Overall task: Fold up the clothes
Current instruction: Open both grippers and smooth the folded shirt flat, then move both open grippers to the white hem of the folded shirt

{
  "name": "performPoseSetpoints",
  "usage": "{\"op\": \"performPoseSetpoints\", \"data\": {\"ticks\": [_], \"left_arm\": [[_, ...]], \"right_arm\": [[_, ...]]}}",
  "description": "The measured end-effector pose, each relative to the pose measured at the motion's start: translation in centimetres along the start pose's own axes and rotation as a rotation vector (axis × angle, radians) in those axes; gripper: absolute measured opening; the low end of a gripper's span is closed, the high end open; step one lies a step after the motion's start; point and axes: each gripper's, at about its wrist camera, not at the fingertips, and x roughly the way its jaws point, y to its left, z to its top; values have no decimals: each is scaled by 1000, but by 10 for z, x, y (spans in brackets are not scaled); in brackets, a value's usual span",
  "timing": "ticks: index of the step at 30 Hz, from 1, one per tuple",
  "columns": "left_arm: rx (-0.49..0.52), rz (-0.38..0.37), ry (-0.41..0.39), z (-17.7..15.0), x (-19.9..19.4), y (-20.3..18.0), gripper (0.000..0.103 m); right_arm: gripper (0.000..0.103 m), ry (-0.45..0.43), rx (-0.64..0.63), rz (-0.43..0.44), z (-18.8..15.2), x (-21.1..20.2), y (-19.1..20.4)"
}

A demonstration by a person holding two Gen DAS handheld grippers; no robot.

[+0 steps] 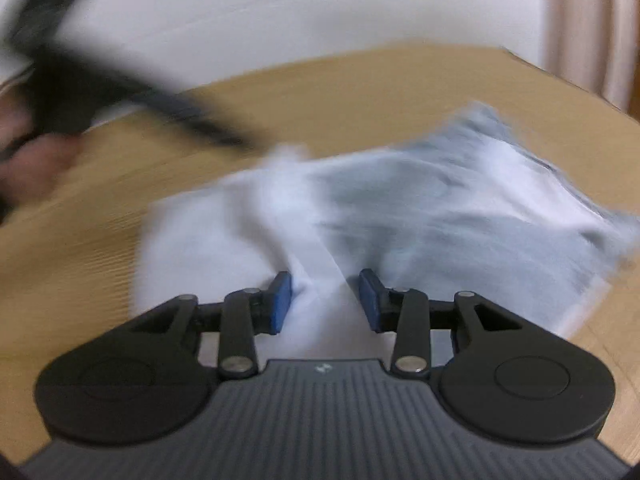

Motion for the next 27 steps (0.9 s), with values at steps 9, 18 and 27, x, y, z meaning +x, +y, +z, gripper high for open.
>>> {"op": "performPoseSetpoints", "data": {"ticks": [9,18,27], "left_arm": [[-33,-72,40,-40,1,29,69],[62,-37,54,-35,10,8,69],[154,-180,8,-48,-13,20,69]], "right_arm": [[43,-67,-129,100,-8,-64,17],[50,35,-163,57,40,38,17],[54,-11,-178,53,0,-48,42]]}}
